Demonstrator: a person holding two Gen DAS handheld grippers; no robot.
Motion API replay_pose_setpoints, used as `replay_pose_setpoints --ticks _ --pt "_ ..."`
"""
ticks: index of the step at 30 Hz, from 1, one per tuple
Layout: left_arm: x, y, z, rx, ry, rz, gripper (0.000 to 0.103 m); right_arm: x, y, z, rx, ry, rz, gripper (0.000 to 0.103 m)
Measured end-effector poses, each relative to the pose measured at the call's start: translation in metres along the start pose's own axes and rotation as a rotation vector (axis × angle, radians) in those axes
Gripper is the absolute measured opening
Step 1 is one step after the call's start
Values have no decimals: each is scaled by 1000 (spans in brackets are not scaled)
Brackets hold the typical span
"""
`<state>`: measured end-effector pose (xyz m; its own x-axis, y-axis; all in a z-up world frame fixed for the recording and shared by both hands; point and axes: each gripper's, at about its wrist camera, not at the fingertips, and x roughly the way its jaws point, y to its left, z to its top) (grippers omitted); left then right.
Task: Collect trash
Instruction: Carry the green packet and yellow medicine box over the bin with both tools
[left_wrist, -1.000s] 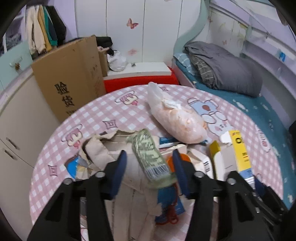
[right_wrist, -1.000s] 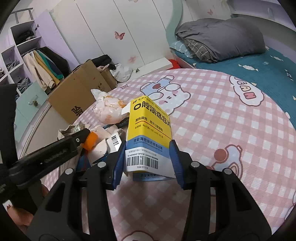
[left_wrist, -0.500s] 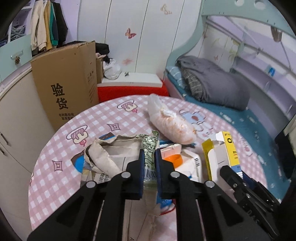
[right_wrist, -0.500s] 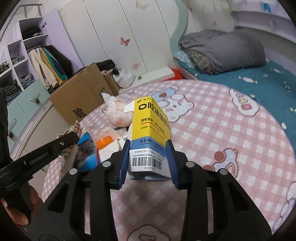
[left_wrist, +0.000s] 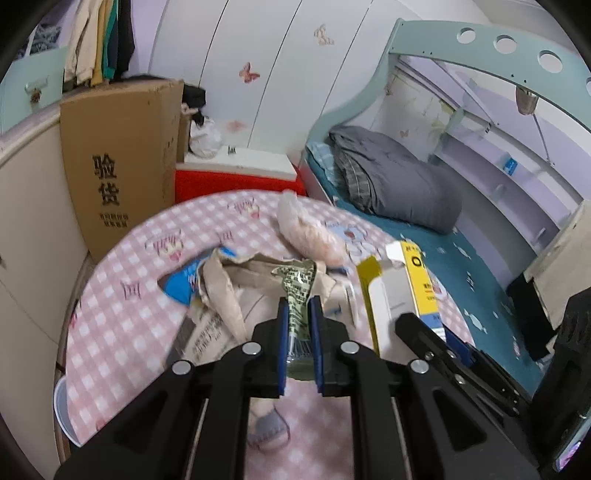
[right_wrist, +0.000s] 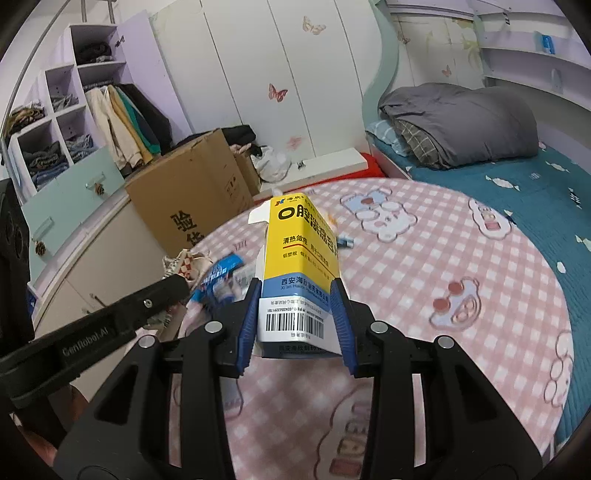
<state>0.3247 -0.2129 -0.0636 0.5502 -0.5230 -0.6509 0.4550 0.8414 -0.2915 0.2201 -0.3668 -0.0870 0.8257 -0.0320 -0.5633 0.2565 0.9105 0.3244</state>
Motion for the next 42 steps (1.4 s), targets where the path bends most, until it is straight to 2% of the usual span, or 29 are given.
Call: replay_pose_setpoints --ticks 5,10,15,20,25,30,35,42 --pt "-1 -3 -28 10 55 -19 11 -11 0 -21 1 32 -28 37" --pt "4 -7 -50 20 105 -4 11 -21 0 -36 -2 54 -35 37" --pt "-17 0 -58 -10 55 22 11 -32 15 -38 -30 43 -13 37" --pt "-55 23 -57 -47 -30 96 11 -34 53 -36 -78 40 48 37" --pt "-94 80 -59 -145 -88 175 11 -22 119 -41 -159 68 156 37" --pt "-129 151 -67 -257 -119 285 11 -3 190 -53 -248 115 256 37" --pt "-153 221 -80 -379 -120 374 11 21 266 -74 -354 172 354 37" --pt "-180 312 -108 -539 -114 516 11 58 343 -114 -460 261 440 37"
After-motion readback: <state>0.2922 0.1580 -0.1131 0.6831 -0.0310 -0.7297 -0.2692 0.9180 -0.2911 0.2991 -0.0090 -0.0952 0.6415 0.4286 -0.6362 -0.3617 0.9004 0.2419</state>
